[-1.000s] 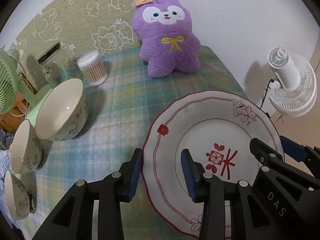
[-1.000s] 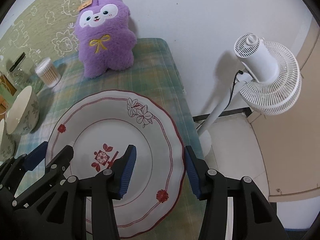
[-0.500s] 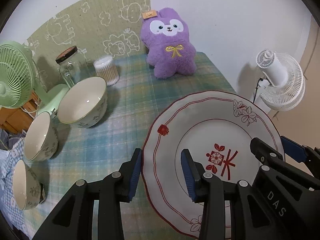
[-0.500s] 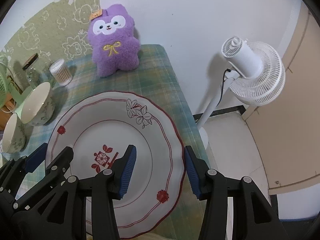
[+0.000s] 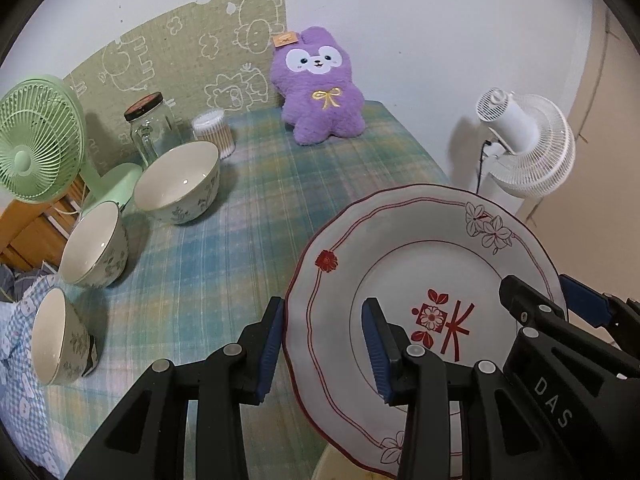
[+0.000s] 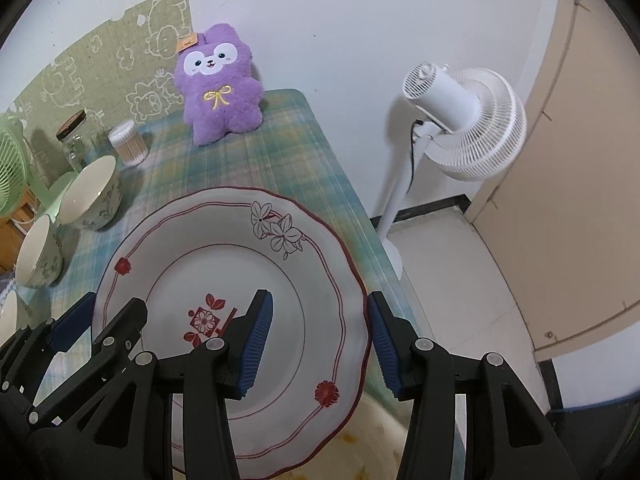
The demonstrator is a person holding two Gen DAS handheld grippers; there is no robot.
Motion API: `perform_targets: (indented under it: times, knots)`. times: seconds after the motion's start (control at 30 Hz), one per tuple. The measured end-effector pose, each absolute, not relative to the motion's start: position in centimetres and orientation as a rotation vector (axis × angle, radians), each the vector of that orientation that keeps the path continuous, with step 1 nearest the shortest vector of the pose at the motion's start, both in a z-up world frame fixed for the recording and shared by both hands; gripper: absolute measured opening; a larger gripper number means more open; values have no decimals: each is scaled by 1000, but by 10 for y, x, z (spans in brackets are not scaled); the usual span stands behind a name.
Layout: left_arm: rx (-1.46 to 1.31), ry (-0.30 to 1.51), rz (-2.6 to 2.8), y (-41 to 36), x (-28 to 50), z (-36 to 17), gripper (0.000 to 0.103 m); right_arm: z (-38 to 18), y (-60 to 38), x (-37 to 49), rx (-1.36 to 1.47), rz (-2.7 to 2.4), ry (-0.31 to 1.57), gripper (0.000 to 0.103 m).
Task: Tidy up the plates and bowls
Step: 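Lower the red-rimmed plate onto the yellow-flower plate stack with both grippers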
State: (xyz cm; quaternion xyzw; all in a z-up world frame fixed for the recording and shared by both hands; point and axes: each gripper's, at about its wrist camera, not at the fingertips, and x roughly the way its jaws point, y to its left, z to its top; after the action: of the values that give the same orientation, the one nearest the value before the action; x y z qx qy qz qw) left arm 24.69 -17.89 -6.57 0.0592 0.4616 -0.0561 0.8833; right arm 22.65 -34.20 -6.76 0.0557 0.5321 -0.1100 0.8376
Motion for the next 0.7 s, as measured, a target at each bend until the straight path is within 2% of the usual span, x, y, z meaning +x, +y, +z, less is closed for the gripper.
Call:
perform_targets:
  times: [0.7]
  knots:
    - [182,989,-190,-189,176,-85,39,-81,-346,138,173,-307,1170,53]
